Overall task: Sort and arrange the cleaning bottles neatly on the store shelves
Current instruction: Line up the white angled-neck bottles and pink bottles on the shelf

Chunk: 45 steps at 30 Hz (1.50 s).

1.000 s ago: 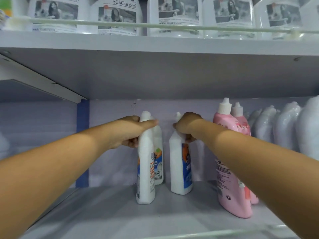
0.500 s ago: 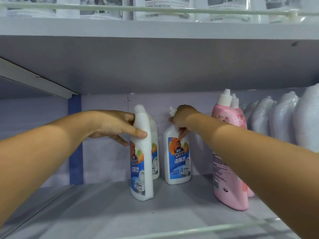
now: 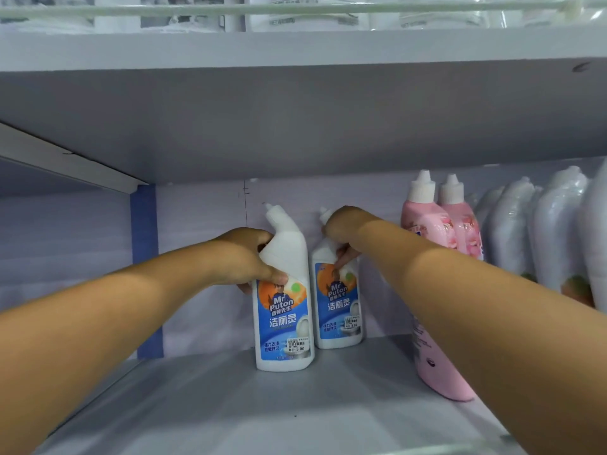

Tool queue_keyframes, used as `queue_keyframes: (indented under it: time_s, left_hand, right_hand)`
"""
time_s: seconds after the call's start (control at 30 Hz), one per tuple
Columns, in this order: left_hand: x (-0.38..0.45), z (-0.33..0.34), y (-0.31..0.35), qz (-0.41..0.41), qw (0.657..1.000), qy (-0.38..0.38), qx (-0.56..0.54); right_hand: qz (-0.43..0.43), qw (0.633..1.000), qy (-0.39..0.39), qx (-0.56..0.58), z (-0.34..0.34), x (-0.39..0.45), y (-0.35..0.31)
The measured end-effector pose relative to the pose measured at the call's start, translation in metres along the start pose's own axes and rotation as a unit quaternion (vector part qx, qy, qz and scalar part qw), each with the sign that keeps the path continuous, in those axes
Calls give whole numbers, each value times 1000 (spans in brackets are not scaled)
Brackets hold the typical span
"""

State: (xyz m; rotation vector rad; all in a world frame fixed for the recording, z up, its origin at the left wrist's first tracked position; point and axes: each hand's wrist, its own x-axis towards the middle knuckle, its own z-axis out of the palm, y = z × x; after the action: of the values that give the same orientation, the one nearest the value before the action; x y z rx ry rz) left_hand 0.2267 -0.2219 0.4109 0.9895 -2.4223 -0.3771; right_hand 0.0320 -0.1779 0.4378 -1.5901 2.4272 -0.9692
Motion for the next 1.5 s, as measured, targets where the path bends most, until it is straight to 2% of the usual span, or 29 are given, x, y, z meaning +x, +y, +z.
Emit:
queue_keyframes:
  time_s: [0.03, 0.07, 0.13, 0.2, 0.3, 0.37, 0.53, 0.7, 0.8, 0.9, 1.0, 1.1, 1.2, 1.33, 1.5]
  left_hand:
    - [2, 2, 0, -2, 1000, 4, 3]
    - [5, 4, 0, -4, 1000, 10, 5]
    - [8, 8, -1, -8, 1000, 26, 9]
    - [10, 11, -3, -11, 999, 44, 8]
    - [14, 12, -3, -14, 998, 53, 27]
    - [15, 12, -2, -16, 998, 48, 45]
    - [14, 14, -3, -18, 998, 51, 32]
    - [12, 13, -5, -35, 997, 58, -47]
    - [10, 16, -6, -36, 995, 67, -64]
    - [9, 21, -10, -48, 993, 79, -78]
    - [2, 22, -15, -84, 990, 44, -103]
    - [-5, 19, -21, -125, 983, -3, -138]
    - [-7, 21, -26, -154, 972, -38, -171]
    - [-5, 30, -29, -157, 968, -43, -190]
    - [-3, 31, -29, -155, 966, -36, -203]
  right_hand:
    - [33, 998, -15, -44, 2, -1, -2]
    - [49, 996, 3, -72, 5, -2, -3]
    - [32, 997, 59, -29, 7, 3, -3]
    - [25, 996, 75, -50, 7, 6, -3]
    - [58, 993, 102, 2, 11, 13, -5]
    - [70, 993, 85, -49, 11, 11, -5]
    - [15, 992, 73, -98, 10, 5, -6]
    - [-13, 997, 70, -20, 7, 6, -1]
    - [34, 996, 87, 9, 8, 4, -3]
    - [0, 996, 78, 40, 12, 6, -1]
    - [6, 996, 81, 36, 11, 2, 6]
    - [17, 996, 85, -23, 5, -17, 6]
    - [0, 998, 36, -50, 2, -39, 7]
    - [92, 989, -81, 80, 15, -55, 8]
    - [106, 990, -72, 51, 22, -42, 14]
